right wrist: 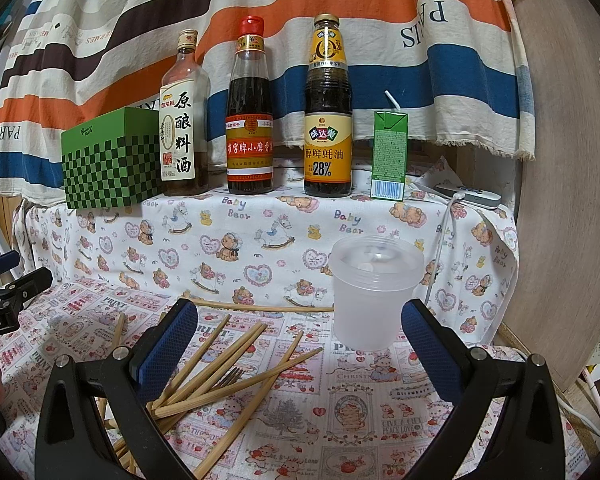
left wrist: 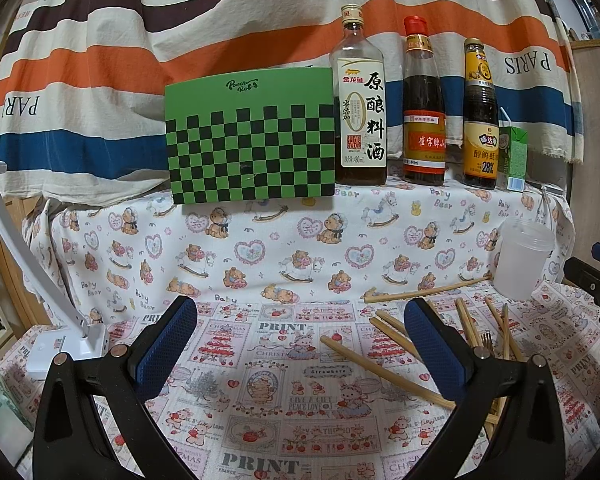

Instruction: Organize utensils

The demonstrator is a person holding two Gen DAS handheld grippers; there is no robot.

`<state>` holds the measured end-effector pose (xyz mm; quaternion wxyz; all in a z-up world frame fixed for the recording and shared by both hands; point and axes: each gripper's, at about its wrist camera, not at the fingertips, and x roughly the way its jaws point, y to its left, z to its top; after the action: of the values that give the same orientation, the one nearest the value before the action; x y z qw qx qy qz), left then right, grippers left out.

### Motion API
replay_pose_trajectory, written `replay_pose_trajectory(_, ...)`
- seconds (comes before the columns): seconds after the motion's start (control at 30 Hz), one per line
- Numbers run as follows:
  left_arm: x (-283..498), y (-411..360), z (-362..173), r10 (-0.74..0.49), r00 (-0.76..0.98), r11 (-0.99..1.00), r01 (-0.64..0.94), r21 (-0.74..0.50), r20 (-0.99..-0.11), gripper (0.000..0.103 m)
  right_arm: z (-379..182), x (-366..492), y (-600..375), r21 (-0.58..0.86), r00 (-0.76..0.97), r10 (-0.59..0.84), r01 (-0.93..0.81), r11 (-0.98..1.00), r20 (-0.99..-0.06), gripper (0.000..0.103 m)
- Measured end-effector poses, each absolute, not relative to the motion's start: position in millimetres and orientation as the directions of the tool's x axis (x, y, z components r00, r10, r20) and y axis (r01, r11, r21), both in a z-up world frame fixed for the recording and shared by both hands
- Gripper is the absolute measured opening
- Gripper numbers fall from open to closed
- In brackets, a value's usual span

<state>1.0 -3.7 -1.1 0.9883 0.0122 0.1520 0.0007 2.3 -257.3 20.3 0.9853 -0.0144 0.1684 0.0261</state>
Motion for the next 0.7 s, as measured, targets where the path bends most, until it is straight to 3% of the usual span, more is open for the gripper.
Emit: replay_pose_trajectory(0.7, 1.7, -3.3, -1.4, 0.006, 0.953, 1.0, 0.002, 0.025, -0.304, 0.103, 20.8, 2.3, -255.7, -0.021, 0.942, 0.045, -0.056, 0.998, -0.333, 0.103)
